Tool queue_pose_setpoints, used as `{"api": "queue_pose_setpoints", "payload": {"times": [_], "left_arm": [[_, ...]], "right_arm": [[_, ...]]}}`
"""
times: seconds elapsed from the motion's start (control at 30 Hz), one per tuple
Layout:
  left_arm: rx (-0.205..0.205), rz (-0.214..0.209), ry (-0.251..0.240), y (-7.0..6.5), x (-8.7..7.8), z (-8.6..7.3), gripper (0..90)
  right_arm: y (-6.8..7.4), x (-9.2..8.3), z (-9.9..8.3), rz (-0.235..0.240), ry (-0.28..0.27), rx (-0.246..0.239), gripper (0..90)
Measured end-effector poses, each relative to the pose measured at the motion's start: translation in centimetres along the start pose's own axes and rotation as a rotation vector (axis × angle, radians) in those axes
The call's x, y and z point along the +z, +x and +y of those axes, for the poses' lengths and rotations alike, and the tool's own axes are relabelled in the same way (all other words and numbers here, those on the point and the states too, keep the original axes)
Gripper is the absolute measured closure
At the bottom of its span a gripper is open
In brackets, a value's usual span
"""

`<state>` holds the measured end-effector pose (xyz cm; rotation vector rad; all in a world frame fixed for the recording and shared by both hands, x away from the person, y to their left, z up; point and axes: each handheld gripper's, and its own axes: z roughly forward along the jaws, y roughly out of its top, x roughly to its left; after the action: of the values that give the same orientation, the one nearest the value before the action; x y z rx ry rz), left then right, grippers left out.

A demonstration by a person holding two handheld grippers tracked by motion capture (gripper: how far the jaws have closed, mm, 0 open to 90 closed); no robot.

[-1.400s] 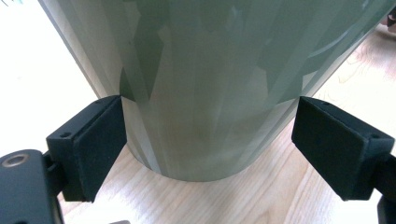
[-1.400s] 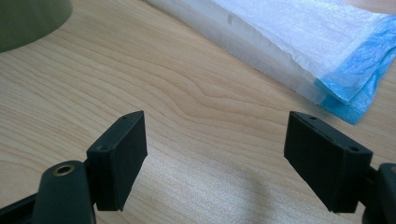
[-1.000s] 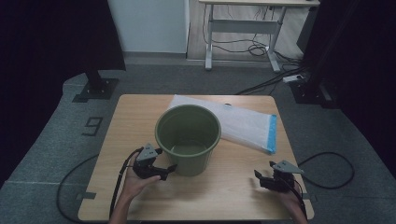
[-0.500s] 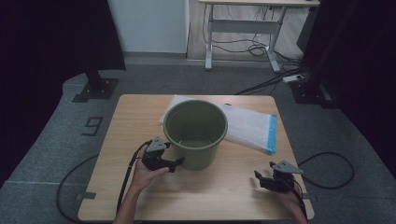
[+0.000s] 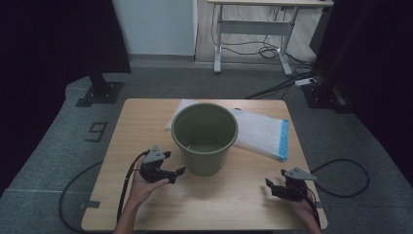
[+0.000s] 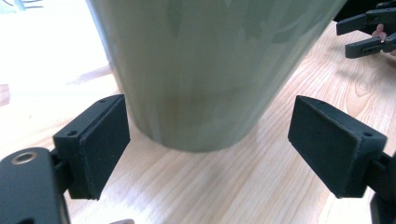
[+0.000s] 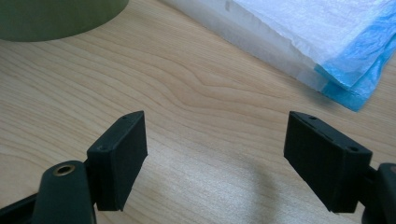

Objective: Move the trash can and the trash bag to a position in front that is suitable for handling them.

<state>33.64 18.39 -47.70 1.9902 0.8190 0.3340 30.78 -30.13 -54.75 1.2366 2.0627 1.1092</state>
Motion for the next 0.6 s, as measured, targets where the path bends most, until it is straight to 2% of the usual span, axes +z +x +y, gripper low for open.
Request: {"api": "queue_pose_setpoints", "payload": {"times": [0.1,0.2,0.27,0.33,0.4,0.6], "left_arm": [[-0.005,0.013,-0.001,-0.1,-0.5,-0.5,12.5],[0.024,0.049,0.026,-0.6,-1.3,-1.5,13.0],[0.023,0.047,0.031,-0.7,-1.4,-1.8,12.8],[0.022,0.07,0.054,-0.8,-2.0,-2.7,12.5],[0.01,0.074,0.06,-0.7,-2.2,-3.2,12.4],[0.008,0.105,0.085,-0.5,-2.7,-4.1,12.4]], "right_arm": [[0.0,0.0,0.0,0.003,0.004,-0.006,20.6],[0.0,0.1,-0.1,0.005,0.01,-0.005,20.6],[-0.1,0.2,-0.1,0.006,0.012,-0.004,20.6],[-0.3,0.2,-0.2,0.003,0.015,-0.002,20.6],[-0.3,0.2,-0.3,0.001,0.018,0.0,20.6],[-0.3,0.3,-0.2,-0.011,0.02,-0.005,20.6]]}}
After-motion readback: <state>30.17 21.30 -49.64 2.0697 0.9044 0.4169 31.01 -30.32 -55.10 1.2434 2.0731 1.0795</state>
